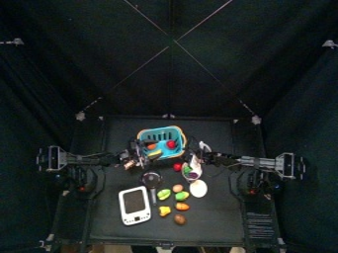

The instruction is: Grab pea

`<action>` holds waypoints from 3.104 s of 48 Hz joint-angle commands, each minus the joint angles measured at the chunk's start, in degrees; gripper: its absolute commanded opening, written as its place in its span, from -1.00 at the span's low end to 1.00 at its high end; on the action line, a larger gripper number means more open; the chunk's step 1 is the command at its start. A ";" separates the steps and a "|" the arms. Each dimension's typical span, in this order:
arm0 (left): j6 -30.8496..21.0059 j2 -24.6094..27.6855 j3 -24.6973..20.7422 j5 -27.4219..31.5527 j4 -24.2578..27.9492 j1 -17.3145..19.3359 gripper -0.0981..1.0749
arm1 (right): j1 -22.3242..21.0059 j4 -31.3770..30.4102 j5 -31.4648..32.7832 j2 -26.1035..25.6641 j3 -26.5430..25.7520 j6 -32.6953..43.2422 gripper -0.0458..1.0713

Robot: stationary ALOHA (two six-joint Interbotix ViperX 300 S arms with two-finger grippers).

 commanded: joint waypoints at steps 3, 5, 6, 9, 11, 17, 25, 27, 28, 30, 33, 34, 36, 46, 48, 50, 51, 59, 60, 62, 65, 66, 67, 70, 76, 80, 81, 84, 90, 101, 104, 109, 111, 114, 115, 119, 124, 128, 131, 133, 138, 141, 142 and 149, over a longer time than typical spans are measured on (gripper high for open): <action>0.00 0.18 -0.79 -0.53 -0.09 -0.09 0.92 | 2.37 0.00 -0.09 -2.99 2.64 0.18 0.59; 0.00 0.35 -0.88 -0.53 -0.09 -0.09 0.92 | 2.81 -0.09 0.09 -2.99 3.25 0.09 0.59; 0.00 0.44 -0.88 -0.53 -0.09 -0.09 0.92 | 2.99 0.00 0.26 -2.90 3.60 0.18 0.59; -0.09 0.62 -0.97 -0.53 -0.09 -0.09 0.92 | 3.60 0.00 0.70 -2.20 4.13 0.09 0.59; -0.09 0.70 -0.97 -0.53 -0.09 -0.09 0.92 | 3.87 -0.18 0.88 -1.58 4.31 0.09 0.59; -0.09 0.70 -0.97 -0.53 -0.09 -0.09 0.92 | 4.57 -0.18 1.32 0.70 4.57 0.09 0.59; -0.09 0.79 -0.88 -0.53 -0.09 -0.18 0.92 | 5.63 -0.26 1.49 4.75 4.13 0.09 0.59; -0.09 0.97 -0.88 -0.53 -0.09 -0.18 0.92 | 5.80 -0.26 1.58 5.71 4.04 0.09 0.59; -0.09 0.97 -0.88 -0.53 -0.18 -0.18 0.92 | 5.80 -0.26 1.76 6.24 3.96 0.09 0.59; 0.00 1.05 -0.88 -0.53 -0.18 -0.18 0.92 | 5.89 -0.26 2.55 7.38 3.78 0.00 0.59; 0.00 1.23 -0.88 -0.53 -0.18 -0.18 0.92 | 5.89 -0.26 3.69 8.44 3.52 0.00 0.59; 0.00 1.32 -0.88 -0.53 -0.18 -0.18 0.92 | 5.80 -0.26 4.22 8.79 3.34 -0.09 0.59; 0.00 1.32 -0.79 -0.53 -0.18 -0.18 0.92 | 5.80 -0.35 5.27 9.40 2.99 -0.09 0.59; 0.00 1.41 -0.79 -0.53 -0.18 -0.18 0.92 | 5.63 -1.85 8.35 12.48 1.67 -0.09 0.59; 0.00 1.41 -0.70 -0.53 -0.18 -0.18 0.92 | 5.54 -2.02 8.35 13.10 1.49 -0.09 0.59; 0.00 1.41 -0.70 -0.53 -0.18 -0.18 0.92 | 5.45 -2.11 8.44 13.97 1.14 -0.09 0.59; 0.00 1.41 -0.70 -0.53 -0.18 -0.18 0.92 | 5.36 -2.20 8.53 14.24 1.05 0.00 0.59; 0.00 1.41 -0.62 -0.53 -0.18 -0.18 0.92 | 5.36 -1.49 8.70 16.96 0.09 0.09 0.59; 0.00 1.41 -0.62 -0.53 -0.18 -0.18 0.92 | 5.27 -1.23 8.70 17.14 0.00 0.00 0.59; 0.00 1.41 -0.62 -0.53 -0.18 -0.18 0.92 | 5.27 -0.88 8.70 17.49 -0.09 0.09 0.59; 0.00 1.41 -0.62 -0.53 -0.18 -0.18 0.92 | 5.27 0.09 8.70 17.93 0.09 0.09 0.58; 0.00 1.41 -0.62 -0.53 -0.18 -0.18 0.92 | 5.27 0.44 8.70 18.02 0.09 0.09 0.59; 0.00 1.41 -0.62 -0.53 -0.18 -0.18 0.92 | 5.27 0.79 8.70 18.02 0.18 0.09 0.58; 0.00 1.41 -0.62 -0.53 -0.18 -0.18 0.92 | 5.27 1.85 8.61 18.02 0.35 0.09 0.58; 0.00 1.41 -0.62 -0.53 -0.18 -0.09 0.92 | 5.27 3.52 8.61 18.02 0.79 0.00 0.58; 0.00 1.41 -0.62 -0.53 -0.18 -0.09 0.92 | 5.27 4.04 8.61 18.11 0.97 0.00 0.57; 0.00 1.41 -0.62 -0.53 -0.18 -0.18 0.92 | 5.27 4.04 8.61 18.02 0.97 0.00 0.56; 0.00 1.41 -0.62 -0.53 -0.18 -0.18 0.92 | 5.27 4.22 8.61 18.19 1.05 0.09 0.54; 0.00 1.49 -0.62 -0.53 -0.18 -0.18 0.92 | 5.27 4.57 8.61 18.90 0.97 0.09 0.48; 0.00 1.49 -0.62 -0.53 -0.18 -0.18 0.92 | 4.75 7.56 8.17 20.04 0.97 0.09 0.42; 0.00 1.49 -0.62 -0.53 -0.18 -0.09 0.92 | 4.57 7.73 8.17 19.95 0.97 0.09 0.42; 0.00 1.67 -0.62 -0.53 -0.18 -0.18 0.92 | 4.39 8.09 8.26 19.95 0.88 0.09 0.44; 0.00 1.76 -0.62 -0.53 -0.18 -0.18 0.92 | 4.39 8.09 8.26 19.95 0.97 0.09 0.46; 0.00 1.85 -0.62 -0.53 -0.18 -0.18 0.92 | 4.39 8.09 8.26 20.04 1.05 0.09 0.49; 0.00 1.93 -0.62 -0.53 -0.18 -0.18 0.92 | 4.39 8.09 8.26 20.04 1.05 0.09 0.50; 0.00 1.93 -0.62 -0.53 -0.18 -0.18 0.92 | 4.22 8.09 8.26 20.04 1.05 0.09 0.56; 0.00 1.93 -0.62 -0.53 -0.18 -0.09 0.92 | 4.13 8.09 8.26 20.04 0.88 0.09 0.64; 0.00 1.93 -0.62 -0.53 -0.18 -0.18 0.92 | 4.04 8.09 8.26 20.04 1.05 0.09 0.66; 0.00 1.93 -0.62 -0.53 -0.18 -0.18 0.92 | 3.96 8.09 8.26 20.39 1.23 0.18 0.66; 0.00 1.93 -0.62 -0.53 -0.18 -0.18 0.92 | 3.78 8.17 8.61 20.83 1.23 0.18 0.66; 0.00 2.02 -0.62 -0.53 -0.18 -0.18 0.92 | 3.25 8.79 9.40 22.15 1.32 0.18 0.66; 0.00 2.02 -0.62 -0.53 -0.18 -0.18 0.92 | 3.16 8.70 9.32 22.94 1.05 0.09 0.66; 0.00 2.02 -0.62 -0.53 -0.18 -0.18 0.92 | 3.25 8.70 9.32 23.03 0.97 0.09 0.65; 0.00 2.02 -0.62 -0.53 -0.18 -0.18 0.92 | 3.60 8.61 9.23 23.64 0.18 0.00 0.64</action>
